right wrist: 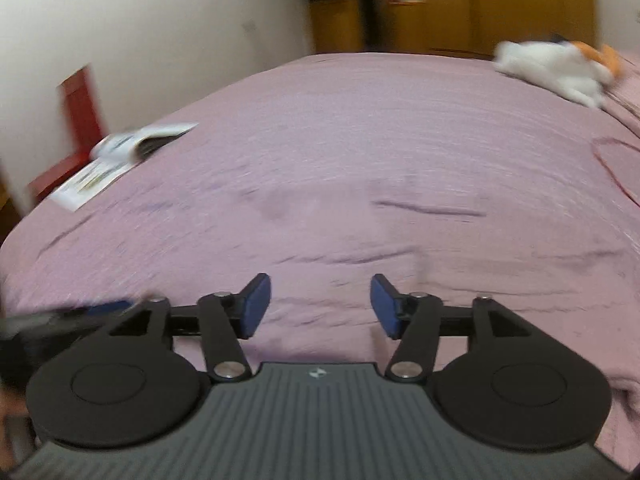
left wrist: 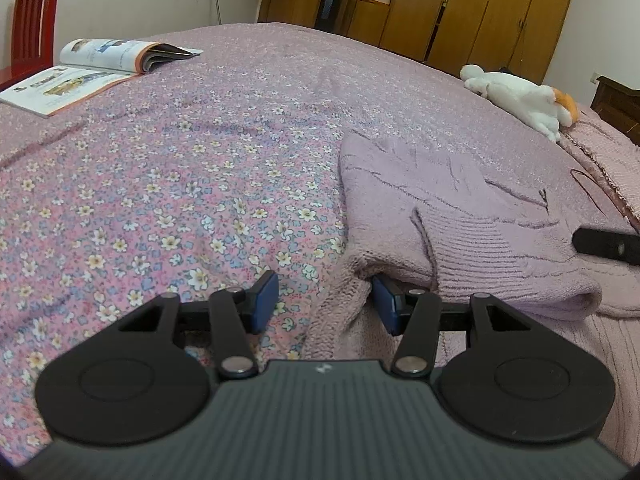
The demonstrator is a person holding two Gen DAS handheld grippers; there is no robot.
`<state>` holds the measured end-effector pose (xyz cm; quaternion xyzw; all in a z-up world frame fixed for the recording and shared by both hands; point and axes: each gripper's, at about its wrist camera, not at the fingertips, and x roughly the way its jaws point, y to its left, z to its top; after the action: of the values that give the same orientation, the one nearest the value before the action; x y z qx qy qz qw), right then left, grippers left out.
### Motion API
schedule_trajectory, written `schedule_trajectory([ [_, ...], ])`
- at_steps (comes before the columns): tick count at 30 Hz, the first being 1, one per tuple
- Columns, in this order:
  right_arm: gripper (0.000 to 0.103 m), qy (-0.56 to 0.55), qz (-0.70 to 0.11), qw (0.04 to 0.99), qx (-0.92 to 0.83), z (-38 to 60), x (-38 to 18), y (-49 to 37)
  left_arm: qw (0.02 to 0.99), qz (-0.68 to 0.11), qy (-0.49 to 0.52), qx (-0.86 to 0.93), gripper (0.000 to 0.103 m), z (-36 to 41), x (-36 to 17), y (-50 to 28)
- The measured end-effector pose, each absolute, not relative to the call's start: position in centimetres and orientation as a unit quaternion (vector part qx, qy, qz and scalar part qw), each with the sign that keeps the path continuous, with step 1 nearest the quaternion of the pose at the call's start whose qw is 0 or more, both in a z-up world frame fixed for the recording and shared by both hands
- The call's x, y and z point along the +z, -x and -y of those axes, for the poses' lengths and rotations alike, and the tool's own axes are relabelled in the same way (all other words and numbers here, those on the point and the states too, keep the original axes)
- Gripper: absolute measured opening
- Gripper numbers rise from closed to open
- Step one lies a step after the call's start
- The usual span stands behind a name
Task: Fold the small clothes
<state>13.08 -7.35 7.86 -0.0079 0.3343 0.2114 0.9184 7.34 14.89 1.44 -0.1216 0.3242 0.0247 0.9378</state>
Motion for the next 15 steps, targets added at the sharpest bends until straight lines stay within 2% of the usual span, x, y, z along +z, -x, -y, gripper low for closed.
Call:
schedule_trajectory([
  [5, 0.068, 0.107, -0.332, 0.905, 0.243, 3.6, 6.0, -11.8, 0.937, -0.323, 0.129, 0.022, 0.054, -15.1, 1.4, -7.2],
  [14, 0.068, 0.199, -0.305, 0.891, 0.271, -0.6, 3.8, -11.2, 0.937, -0.323, 0.131, 0.022, 0.054, -15.2, 1.4, -7.2],
  [15, 0.064, 0.204, -0.300, 0.893, 0.266, -0.7, 3.7, -11.2, 0.937, -0.323, 0.132, 0.021, 0.054, -15.2, 1.4, -7.2],
])
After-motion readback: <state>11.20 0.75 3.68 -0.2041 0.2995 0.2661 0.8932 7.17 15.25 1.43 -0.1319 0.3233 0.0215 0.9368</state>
